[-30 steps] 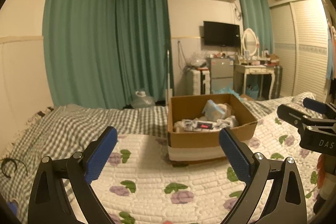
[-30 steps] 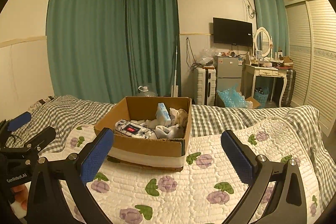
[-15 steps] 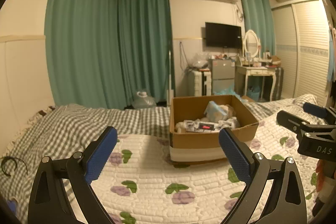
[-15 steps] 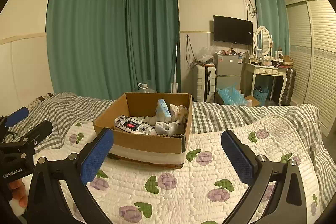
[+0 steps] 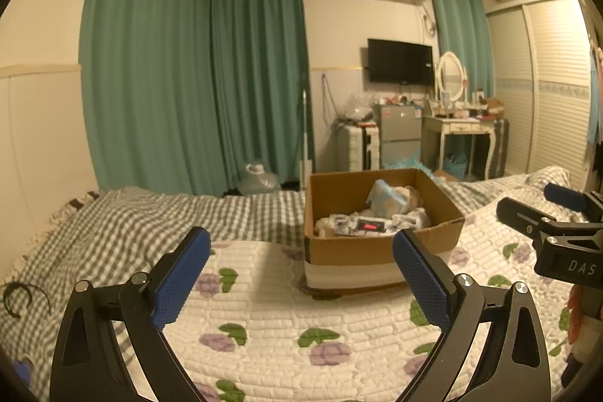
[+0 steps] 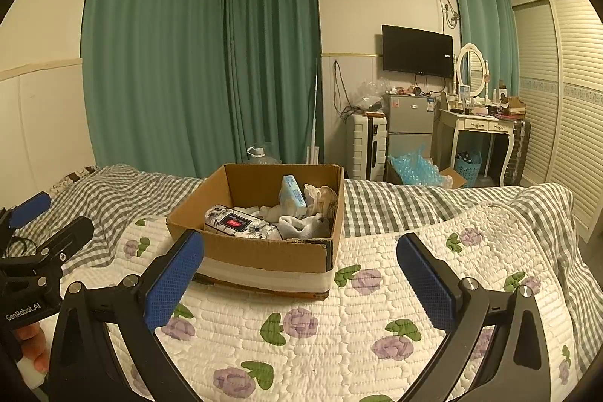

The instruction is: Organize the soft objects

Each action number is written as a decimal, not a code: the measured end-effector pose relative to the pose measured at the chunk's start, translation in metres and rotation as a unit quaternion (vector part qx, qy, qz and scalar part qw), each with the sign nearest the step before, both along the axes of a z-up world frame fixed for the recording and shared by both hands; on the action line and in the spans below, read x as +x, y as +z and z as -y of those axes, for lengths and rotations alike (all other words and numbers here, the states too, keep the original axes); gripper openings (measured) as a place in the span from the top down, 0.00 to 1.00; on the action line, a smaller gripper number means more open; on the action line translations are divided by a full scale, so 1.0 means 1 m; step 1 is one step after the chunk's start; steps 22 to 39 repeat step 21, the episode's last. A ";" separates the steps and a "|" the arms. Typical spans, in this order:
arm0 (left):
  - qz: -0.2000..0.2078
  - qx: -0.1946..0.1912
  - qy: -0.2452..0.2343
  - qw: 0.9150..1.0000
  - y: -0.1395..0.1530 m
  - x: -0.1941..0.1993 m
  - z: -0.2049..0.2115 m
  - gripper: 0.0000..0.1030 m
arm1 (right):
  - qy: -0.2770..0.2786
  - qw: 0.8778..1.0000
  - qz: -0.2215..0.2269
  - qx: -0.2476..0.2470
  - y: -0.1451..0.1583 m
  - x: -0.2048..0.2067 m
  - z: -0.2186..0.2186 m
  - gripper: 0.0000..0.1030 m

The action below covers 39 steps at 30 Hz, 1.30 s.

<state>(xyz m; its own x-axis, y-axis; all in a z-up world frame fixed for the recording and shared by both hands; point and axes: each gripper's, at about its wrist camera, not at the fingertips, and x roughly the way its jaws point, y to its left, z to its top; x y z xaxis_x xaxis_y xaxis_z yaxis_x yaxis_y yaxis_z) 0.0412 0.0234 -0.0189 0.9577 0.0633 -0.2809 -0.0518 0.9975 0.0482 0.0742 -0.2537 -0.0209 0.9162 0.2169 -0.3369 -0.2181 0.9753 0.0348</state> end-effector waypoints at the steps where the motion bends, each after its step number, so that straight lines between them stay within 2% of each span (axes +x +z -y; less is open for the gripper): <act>1: 0.000 0.000 0.000 1.000 0.000 0.000 0.000 0.04 | 0.000 1.000 0.000 0.000 0.000 0.000 0.000 0.00; 39: -0.004 0.002 0.002 1.000 -0.003 0.001 -0.004 0.04 | -0.002 1.000 -0.008 0.001 -0.003 0.003 -0.001 0.00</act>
